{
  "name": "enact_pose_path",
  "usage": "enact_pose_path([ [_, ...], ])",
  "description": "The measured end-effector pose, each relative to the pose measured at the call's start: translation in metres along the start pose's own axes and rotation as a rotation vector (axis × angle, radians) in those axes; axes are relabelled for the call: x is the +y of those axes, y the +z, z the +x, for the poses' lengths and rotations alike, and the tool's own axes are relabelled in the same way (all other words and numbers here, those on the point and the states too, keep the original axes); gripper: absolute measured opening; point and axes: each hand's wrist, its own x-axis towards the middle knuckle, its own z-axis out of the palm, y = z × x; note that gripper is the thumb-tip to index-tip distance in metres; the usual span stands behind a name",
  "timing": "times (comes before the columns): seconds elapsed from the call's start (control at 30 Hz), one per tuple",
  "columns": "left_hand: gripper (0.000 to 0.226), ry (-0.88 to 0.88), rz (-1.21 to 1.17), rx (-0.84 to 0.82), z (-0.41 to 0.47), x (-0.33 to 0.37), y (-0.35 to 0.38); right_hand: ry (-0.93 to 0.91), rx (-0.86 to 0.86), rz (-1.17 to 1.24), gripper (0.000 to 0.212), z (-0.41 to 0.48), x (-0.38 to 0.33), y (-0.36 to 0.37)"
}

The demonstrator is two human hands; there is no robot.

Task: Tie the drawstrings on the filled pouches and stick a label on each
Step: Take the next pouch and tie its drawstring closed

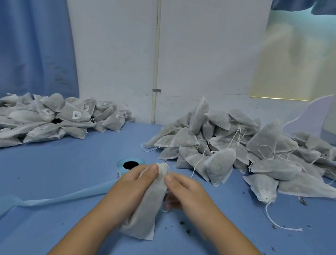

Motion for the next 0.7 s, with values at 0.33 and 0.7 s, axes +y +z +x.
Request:
enact_pose_path([
  [0.33, 0.034, 0.282, 0.610, 0.163, -0.001, -0.003, -0.003, -0.078, 0.043, -0.215, 0.023, -0.018, -0.020, -0.020],
  [0.7, 0.032, 0.094, 0.090, -0.380, -0.024, 0.000, 0.044, -0.171, 0.193, -0.106, 0.016, -0.031, -0.010, -0.043],
])
